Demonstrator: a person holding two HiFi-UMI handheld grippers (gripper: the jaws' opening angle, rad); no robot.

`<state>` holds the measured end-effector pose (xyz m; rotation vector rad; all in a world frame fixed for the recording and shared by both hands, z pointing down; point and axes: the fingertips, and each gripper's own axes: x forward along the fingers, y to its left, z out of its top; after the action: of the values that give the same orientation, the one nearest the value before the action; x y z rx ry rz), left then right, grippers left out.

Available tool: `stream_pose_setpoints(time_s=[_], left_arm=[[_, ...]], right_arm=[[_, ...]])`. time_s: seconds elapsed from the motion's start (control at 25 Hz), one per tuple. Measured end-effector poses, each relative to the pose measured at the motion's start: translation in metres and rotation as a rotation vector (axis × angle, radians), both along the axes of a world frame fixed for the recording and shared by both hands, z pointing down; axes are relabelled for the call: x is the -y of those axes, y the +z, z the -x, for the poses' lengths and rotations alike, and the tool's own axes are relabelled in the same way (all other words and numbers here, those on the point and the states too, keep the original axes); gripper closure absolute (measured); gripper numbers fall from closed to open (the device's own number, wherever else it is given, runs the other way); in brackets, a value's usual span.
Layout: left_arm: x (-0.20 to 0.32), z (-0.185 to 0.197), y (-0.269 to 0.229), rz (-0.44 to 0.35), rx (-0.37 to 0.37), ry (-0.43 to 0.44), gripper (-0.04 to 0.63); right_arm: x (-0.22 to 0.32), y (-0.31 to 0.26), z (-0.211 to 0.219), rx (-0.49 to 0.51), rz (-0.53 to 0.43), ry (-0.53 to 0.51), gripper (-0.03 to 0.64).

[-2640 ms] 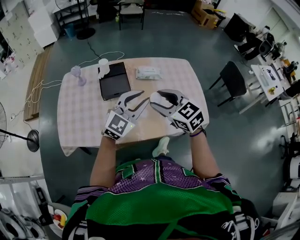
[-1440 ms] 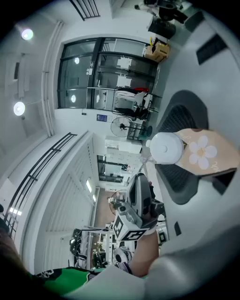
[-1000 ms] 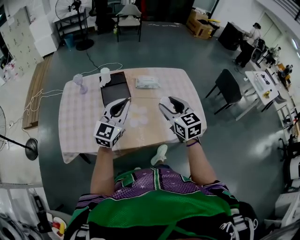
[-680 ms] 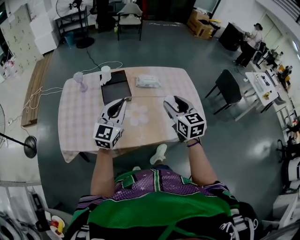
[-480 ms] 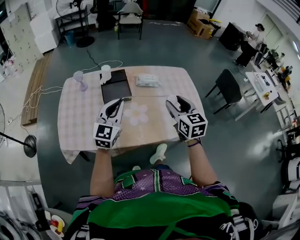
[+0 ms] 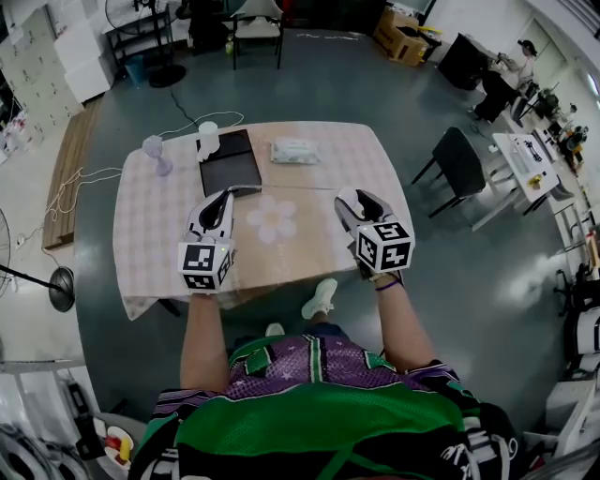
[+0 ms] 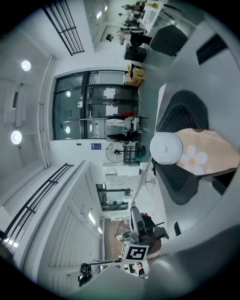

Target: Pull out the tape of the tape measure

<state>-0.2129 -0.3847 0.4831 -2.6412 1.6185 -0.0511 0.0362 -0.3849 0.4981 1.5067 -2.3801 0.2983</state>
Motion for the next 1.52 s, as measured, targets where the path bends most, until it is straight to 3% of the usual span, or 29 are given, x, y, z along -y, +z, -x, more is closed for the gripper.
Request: stream_pose_setpoints(time_s=[0.48, 0.92, 1.28, 1.52], left_arm=[[0.012, 0.020, 0.009, 0.016, -0.026, -0.067, 0.571], [0.025, 0.021, 0.029, 0.060, -0.035, -0.079, 0.569], [0.038, 0.025, 0.091, 0.165, 0.047, -0.108, 0.568], [0.049, 0.034, 0.143, 0.282, 0.077, -0.152, 0.568]], right_arm=[[0.015, 0.013, -0.013, -0.018, 0.026, 0.035, 0.396], [0.033, 0.036, 0.000, -0.025, 0.082, -0.021, 0.396], [0.062, 0.098, 0.006, -0.054, 0.191, -0.093, 0.396], [0.085, 0.150, 0.016, -0.073, 0.290, -0.162, 0.396]])
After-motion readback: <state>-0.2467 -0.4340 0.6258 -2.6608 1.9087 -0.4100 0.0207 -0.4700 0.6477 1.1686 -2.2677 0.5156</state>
